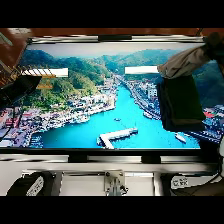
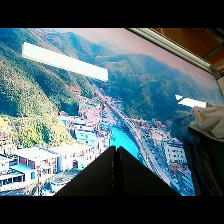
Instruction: Fold the shirts.
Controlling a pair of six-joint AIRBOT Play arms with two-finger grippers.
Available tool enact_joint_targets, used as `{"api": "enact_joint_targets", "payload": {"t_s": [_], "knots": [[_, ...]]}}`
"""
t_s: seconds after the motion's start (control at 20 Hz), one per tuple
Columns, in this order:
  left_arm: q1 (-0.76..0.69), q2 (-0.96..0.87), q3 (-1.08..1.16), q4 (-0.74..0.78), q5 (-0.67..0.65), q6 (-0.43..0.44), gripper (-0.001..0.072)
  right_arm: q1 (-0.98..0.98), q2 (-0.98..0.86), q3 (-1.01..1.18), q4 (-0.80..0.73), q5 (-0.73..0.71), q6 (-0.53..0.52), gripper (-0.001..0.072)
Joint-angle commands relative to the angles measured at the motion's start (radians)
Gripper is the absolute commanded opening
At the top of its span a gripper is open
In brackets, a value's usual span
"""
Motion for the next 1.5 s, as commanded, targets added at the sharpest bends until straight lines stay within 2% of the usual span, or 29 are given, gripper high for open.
{"api": "enact_joint_targets", "payload": {"t_s": [0.0,0.05,0.15,0.45,0.75,0.9,0.95,1.0,1.05,1.15,1.25,1.35,1.4,1.45], "knots": [[-0.003,0.006,0.0,-0.001,-0.001,-0.002,0.0035,-0.027,0.04,0.001,-0.272,-0.332,0.171,0.005],[-0.003,0.007,0.0,-0.002,-0.001,-0.001,0.0035,-0.027,0.044,0.001,-0.354,-0.415,0.201,0.0051],[-0.003,0.008,0.0,-0.002,-0.001,-0.001,0.0035,-0.026,0.046,-0.003,-0.423,-0.55,0.205,0.0051],[-0.003,0.013,0.0,-0.001,-0.001,-0.001,0.0035,-0.001,0.047,-0.058,-0.436,-0.751,0.293,0.0051],[-0.003,0.015,0.0,-0.001,-0.001,0.0,0.0035,0.075,0.072,-0.187,-0.537,-0.748,0.376,0.0051],[-0.003,0.015,0.0,-0.001,0.0,0.0,0.0035,0.089,0.072,-0.278,-0.537,-0.738,0.404,0.0052],[-0.003,0.015,0.0,0.0,0.002,0.0,0.0035,0.088,0.072,-0.304,-0.55,-0.733,0.404,0.0141],[-0.003,0.014,0.0,0.0,0.003,0.0,0.0036,0.088,0.072,-0.315,-0.584,-0.75,0.392,0.0403],[-0.003,0.013,0.0,0.0,0.002,0.0,0.0035,0.088,0.074,-0.315,-0.636,-0.792,0.348,0.0547],[-0.003,0.013,0.0,0.0,0.003,0.0,0.0035,0.088,0.107,-0.316,-0.737,-0.823,0.2,0.0547],[-0.003,0.012,0.0,0.0,0.003,0.0,0.0035,0.088,0.158,-0.298,-0.906,-0.82,0.127,0.0547],[-0.004,0.006,0.002,0.0,-0.003,0.011,0.0033,0.088,0.187,-0.228,-1.011,-0.78,0.035,0.0547],[-0.007,-0.008,0.014,0.016,-0.038,0.037,0.0033,0.089,0.195,-0.166,-1.018,-0.729,0.021,0.0547],[-0.021,-0.043,0.05,0.093,-0.089,0.019,0.0032,0.089,0.199,-0.099,-0.969,-0.671,0.058,0.0546]]}}
